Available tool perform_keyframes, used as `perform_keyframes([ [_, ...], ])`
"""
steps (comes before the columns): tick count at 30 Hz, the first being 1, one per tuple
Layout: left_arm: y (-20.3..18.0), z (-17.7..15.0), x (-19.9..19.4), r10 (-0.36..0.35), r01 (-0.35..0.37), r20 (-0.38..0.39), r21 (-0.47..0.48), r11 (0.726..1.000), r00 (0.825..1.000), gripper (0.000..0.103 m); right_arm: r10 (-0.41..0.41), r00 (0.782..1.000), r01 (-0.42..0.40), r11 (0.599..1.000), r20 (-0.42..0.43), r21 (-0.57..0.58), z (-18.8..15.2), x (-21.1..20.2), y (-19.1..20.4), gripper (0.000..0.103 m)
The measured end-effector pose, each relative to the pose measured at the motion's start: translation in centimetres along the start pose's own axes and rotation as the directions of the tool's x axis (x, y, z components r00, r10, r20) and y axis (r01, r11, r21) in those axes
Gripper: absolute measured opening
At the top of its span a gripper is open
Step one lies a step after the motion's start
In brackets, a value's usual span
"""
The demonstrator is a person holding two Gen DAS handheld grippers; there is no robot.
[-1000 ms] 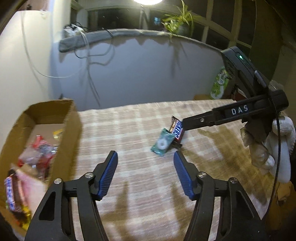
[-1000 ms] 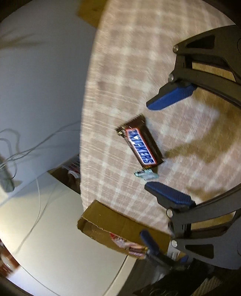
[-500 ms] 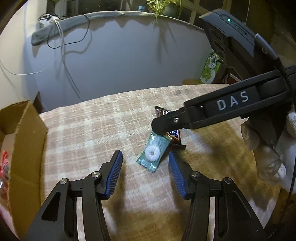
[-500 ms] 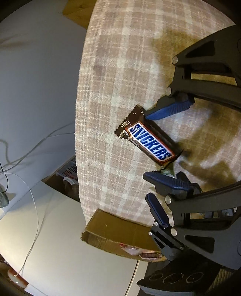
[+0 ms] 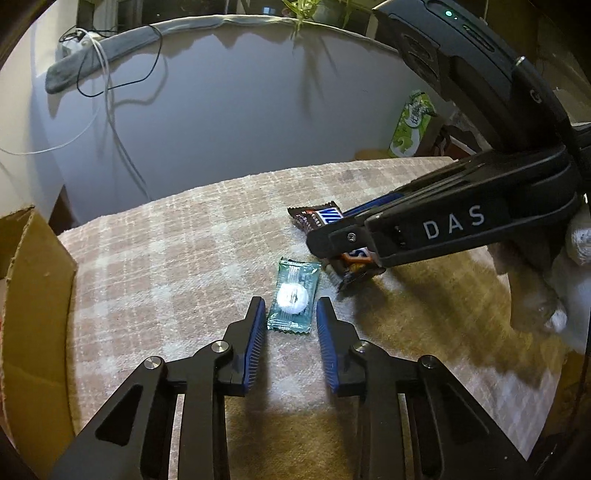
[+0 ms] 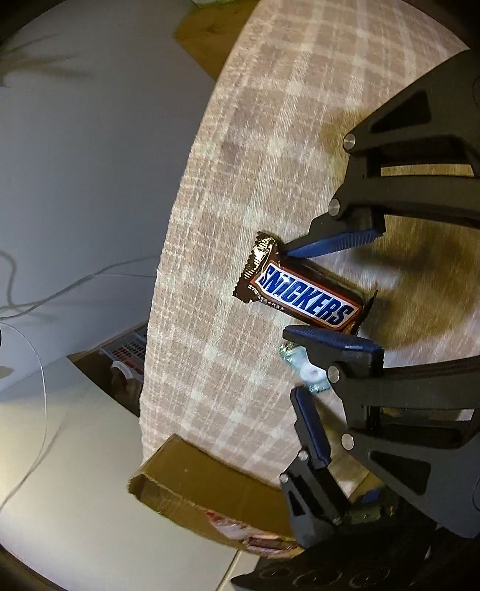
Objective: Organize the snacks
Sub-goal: 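Grasp the Snickers bar with the right tool while the left tool grasps the clear mint packet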
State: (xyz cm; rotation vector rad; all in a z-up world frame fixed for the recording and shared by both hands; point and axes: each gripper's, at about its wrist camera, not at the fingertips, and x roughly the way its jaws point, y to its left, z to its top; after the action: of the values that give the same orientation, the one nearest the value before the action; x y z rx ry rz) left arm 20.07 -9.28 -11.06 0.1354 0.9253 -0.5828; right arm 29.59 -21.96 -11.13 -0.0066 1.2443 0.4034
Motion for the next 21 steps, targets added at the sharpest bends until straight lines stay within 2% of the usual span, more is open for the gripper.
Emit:
perform_keyframes([
  [6, -0.5, 0.7, 0.6, 0.029, -0.029, -0.009, 0.027, 0.999, 1.000, 0.027, -0.049, 0.999, 0.049, 0.998, -0.001, -0.049, -0.9, -0.4, -0.2, 0.040],
  [7, -0.6, 0.8, 0.7, 0.039, -0.039, -0.009, 0.035, 0.999, 0.999, 0.022, -0.055, 0.998, 0.055, 0.997, 0.003, -0.056, -1.0, -0.4, -0.2, 0.039],
  [9, -0.7, 0.7, 0.8, 0.053, -0.053, -0.005, 0.037, 0.998, 0.999, 0.021, -0.064, 0.998, 0.064, 0.996, 0.011, -0.069, -1.4, -0.6, -0.2, 0.030],
  [10, -0.7, 0.6, 0.7, 0.056, -0.056, -0.003, 0.035, 0.998, 0.998, 0.020, -0.069, 0.998, 0.070, 0.995, 0.015, -0.072, -1.5, -0.7, -0.2, 0.030],
  [21, -0.1, -0.5, -2.0, 0.091, -0.090, 0.042, -0.019, 0.996, 0.995, 0.020, -0.035, 0.995, 0.040, 0.997, 0.093, -0.059, -3.4, -3.3, -0.2, 0.030],
])
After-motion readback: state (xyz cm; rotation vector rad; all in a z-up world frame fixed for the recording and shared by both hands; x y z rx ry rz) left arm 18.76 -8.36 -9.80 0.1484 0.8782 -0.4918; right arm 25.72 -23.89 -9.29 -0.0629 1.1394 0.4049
